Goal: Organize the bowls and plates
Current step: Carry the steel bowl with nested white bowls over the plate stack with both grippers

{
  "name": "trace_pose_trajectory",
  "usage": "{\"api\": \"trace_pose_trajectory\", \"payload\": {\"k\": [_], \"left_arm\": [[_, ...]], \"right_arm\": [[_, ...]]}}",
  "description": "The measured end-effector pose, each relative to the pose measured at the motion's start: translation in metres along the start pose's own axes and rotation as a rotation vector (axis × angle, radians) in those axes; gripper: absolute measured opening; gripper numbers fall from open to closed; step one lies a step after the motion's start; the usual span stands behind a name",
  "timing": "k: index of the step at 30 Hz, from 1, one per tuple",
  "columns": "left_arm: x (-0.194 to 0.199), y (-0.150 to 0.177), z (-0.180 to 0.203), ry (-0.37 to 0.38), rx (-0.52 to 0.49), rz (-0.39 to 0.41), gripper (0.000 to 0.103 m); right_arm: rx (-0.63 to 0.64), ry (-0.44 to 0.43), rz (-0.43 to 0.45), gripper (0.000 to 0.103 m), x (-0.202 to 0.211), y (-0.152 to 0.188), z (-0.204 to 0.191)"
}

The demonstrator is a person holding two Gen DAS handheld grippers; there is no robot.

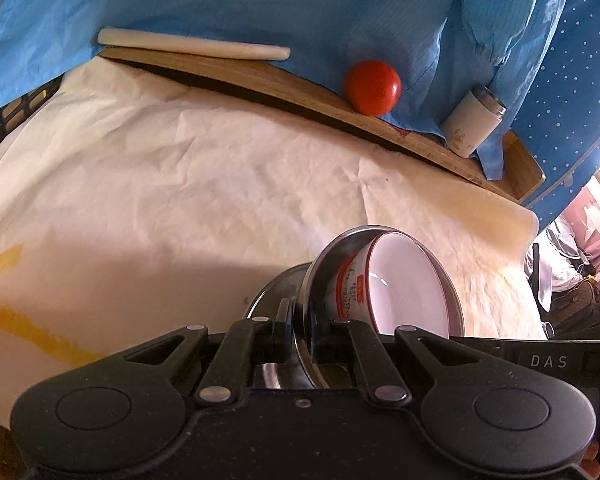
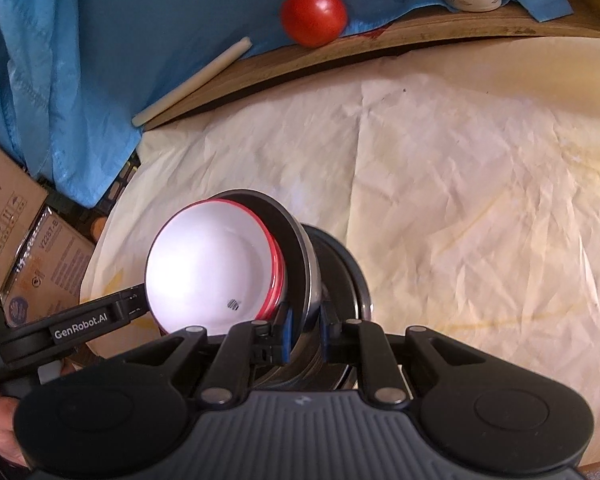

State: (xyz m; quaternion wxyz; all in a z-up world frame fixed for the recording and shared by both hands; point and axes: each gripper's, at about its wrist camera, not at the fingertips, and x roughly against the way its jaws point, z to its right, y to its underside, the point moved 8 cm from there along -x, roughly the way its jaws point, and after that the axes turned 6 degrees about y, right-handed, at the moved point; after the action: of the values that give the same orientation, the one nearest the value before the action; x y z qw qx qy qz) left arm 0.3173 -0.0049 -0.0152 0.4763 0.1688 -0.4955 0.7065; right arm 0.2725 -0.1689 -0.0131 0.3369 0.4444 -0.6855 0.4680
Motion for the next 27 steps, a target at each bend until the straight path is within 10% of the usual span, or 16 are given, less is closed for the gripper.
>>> {"api": "trace_pose_trajectory", "payload": {"k": [27], "left_arm": [[-0.004,0.017,-0.023,0.010,0.019,-0.033,0.006]], "right_arm": [[0.028,0.016,-0.051,0.016,-0.018,0.012,-0.013]]}}
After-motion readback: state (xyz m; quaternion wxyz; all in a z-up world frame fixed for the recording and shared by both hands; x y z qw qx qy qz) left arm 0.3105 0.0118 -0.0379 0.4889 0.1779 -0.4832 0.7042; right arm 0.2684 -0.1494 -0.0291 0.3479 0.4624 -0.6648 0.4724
